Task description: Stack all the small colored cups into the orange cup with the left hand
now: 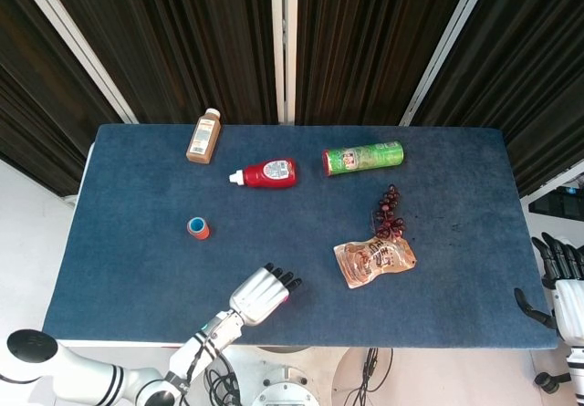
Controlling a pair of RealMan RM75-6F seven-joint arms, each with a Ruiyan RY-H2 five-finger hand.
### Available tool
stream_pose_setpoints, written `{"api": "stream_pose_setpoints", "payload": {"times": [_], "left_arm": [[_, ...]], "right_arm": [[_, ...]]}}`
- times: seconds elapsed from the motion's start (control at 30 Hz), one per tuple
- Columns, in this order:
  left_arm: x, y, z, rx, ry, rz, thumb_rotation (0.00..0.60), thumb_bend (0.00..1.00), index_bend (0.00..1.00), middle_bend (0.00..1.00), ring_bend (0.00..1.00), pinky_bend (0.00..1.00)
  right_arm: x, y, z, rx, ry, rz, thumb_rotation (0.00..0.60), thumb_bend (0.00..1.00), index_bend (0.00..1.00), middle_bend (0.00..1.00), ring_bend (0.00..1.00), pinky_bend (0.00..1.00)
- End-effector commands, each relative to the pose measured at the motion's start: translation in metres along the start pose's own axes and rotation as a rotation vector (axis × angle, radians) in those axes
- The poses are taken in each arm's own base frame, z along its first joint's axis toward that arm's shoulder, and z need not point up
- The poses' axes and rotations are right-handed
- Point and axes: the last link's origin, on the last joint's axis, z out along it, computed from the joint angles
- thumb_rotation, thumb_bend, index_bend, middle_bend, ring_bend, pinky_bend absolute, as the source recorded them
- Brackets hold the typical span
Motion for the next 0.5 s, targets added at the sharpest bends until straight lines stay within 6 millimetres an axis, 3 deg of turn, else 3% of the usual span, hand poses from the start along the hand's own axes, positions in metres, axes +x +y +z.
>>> {"api": "stream_pose_setpoints", "payload": {"times": [0.03, 0.5], "left_arm": [[-0.0031, 0.003, 0.0031, -0.016, 0.004, -0.01, 0.6, 0.21, 0.3, 0.33, 0.4, 0.44], [-0.0095, 0.0009, 0.0127, -0.011, 0.016, -0.017, 0.6, 0.28, 0.42, 0.39, 0.46, 0.48]], "right_arm": [[-0.0008, 0.0007, -0.0001, -0.002, -0.003, 0.001, 0.6, 0.28, 0.0, 0.0, 0.0, 0.0], [-0.0022, 0.0037, -0.0018, -0.01, -0.009, 0.001, 0.6, 0.28, 0.0, 0.0, 0.0, 0.0]]}}
